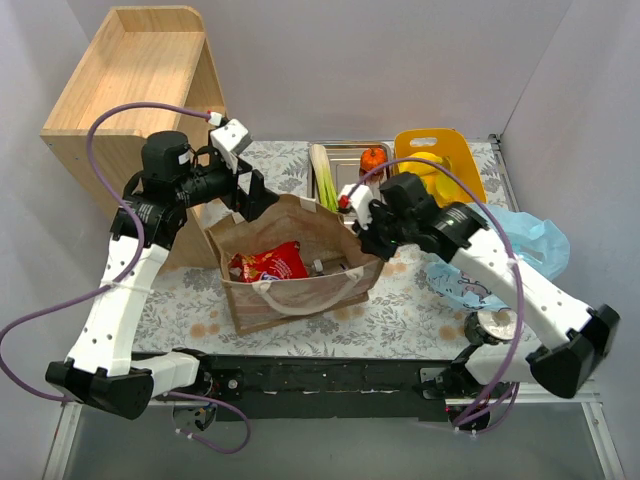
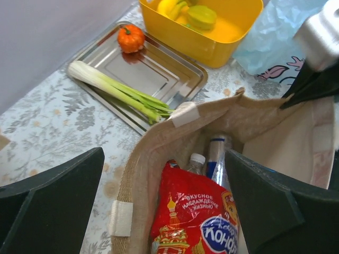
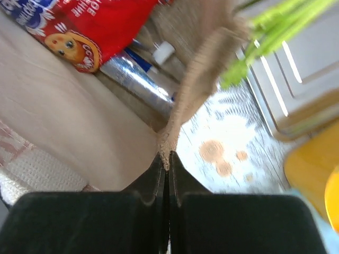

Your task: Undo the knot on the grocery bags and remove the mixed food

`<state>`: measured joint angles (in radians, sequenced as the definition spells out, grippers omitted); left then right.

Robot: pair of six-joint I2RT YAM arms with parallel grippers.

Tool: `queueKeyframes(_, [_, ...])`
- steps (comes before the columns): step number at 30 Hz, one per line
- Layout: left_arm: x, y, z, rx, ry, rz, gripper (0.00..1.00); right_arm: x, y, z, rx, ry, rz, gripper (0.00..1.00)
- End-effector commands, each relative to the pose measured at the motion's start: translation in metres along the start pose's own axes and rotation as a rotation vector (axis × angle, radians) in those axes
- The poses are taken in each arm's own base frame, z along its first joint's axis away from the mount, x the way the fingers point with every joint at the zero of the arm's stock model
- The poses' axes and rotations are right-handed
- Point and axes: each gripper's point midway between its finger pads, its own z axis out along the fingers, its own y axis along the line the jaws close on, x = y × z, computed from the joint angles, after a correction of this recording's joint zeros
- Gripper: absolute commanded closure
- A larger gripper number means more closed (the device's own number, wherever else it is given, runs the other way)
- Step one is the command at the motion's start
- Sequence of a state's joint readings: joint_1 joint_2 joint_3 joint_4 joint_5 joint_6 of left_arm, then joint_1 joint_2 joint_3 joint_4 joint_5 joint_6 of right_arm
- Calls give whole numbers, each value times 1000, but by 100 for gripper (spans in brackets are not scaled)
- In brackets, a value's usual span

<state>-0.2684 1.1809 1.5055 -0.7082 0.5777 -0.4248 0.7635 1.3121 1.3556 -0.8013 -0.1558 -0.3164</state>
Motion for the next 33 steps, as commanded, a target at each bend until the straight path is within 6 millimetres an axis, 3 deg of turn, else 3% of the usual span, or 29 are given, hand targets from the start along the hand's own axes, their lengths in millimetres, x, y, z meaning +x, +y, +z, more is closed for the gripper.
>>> queueKeyframes(1, [-5, -12, 10, 108, -53, 39, 2, 59, -39, -59, 194, 89, 23, 99])
queueKeyframes(3, [-5, -11, 16, 116, -60, 22, 2, 83, -42, -69, 231, 141, 22, 99])
queueKeyframes(5, [-5, -7, 24, 123, -65, 21, 2, 91, -42, -76, 251, 136, 33, 99])
queueKeyframes(6, [-5, -6, 26, 126, -67, 20, 2, 86, -35, -75, 215, 107, 21, 92])
queueKeyframes(7, [-5, -3, 30, 126, -70, 21, 2, 78, -33, -77, 196, 79, 7, 77])
queueKeyframes(8, [-5, -4, 31, 129, -70, 19, 2, 66, -33, -80, 185, 41, -10, 64])
queueKeyframes(9, [-4, -3, 32, 129, -69, 14, 2, 35, -37, -91, 199, -60, -51, 52])
queueKeyframes(12, [-3, -4, 32, 132, -65, 8, 2, -24, -44, -117, 224, -247, -161, 45])
queueKeyframes(13, [2, -4, 32, 134, -54, -1, 2, -52, -45, -132, 241, -340, -228, 44])
queueKeyframes(15, [5, -6, 30, 132, -49, -7, 2, -74, -28, -132, 136, -431, -290, 44])
queueKeyframes(22, [13, -2, 36, 93, -37, -138, 2, -61, 27, -43, -251, -449, -290, 48])
queueKeyframes(26, [20, 4, 32, 32, -16, -174, 2, -62, 38, 8, -340, -449, -263, 42])
queueKeyframes(29, [27, 9, 28, -27, -5, -125, 2, -66, 44, 38, -396, -415, -234, 37])
queueKeyframes(33, [26, 12, 23, -69, -4, -127, 2, -82, 59, 62, -484, -413, -155, 27])
